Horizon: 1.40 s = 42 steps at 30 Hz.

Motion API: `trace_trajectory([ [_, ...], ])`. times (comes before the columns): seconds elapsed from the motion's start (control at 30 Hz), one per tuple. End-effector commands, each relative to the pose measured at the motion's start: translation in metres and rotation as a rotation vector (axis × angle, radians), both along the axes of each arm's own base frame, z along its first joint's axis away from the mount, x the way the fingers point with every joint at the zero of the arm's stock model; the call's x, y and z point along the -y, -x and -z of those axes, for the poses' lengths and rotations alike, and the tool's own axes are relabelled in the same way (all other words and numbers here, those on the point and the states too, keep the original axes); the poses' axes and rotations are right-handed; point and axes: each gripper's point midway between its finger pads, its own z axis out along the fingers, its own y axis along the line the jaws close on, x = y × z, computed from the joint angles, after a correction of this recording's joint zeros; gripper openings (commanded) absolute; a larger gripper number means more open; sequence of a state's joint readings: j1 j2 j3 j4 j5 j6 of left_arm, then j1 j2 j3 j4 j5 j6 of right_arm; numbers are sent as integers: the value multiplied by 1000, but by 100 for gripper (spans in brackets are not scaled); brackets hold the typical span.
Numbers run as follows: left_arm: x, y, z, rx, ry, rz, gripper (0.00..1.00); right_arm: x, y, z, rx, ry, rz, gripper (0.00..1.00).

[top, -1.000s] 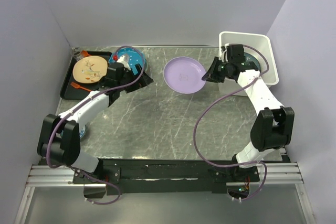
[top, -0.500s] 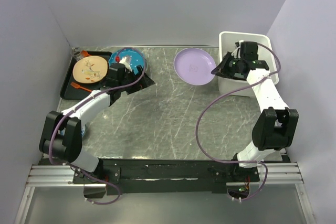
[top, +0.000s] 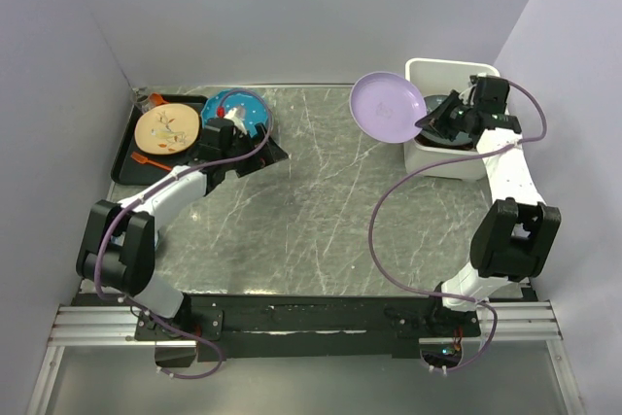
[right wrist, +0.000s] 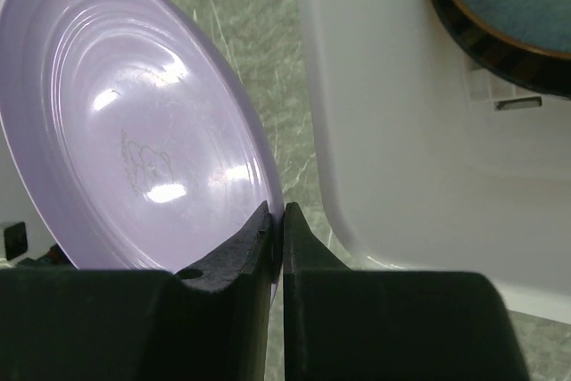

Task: Place the plates into the plastic bin on the countertop
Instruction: Place the plate in the plastic bin.

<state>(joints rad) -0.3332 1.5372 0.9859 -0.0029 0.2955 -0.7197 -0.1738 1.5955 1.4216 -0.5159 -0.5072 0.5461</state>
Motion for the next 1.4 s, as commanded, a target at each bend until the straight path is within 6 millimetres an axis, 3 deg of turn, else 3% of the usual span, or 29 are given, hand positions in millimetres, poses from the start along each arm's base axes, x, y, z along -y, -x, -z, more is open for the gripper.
trace_trajectory([
  [0.0, 7, -10, -19, 53, 34, 21, 99, 12, -13, -57, 183, -18, 29, 0],
  [0.8, 9, -10, -13, 35, 33, 32, 99, 101, -19, -52, 219, -44, 320, 0],
  [1.1, 11, -10, -9, 24, 36, 44, 99, 137, -16, -38, 200, -3, 484, 0],
  [1.37, 12, -11, -9, 22, 30, 56, 99, 157, -18, -22, 164, 28, 568, 0],
])
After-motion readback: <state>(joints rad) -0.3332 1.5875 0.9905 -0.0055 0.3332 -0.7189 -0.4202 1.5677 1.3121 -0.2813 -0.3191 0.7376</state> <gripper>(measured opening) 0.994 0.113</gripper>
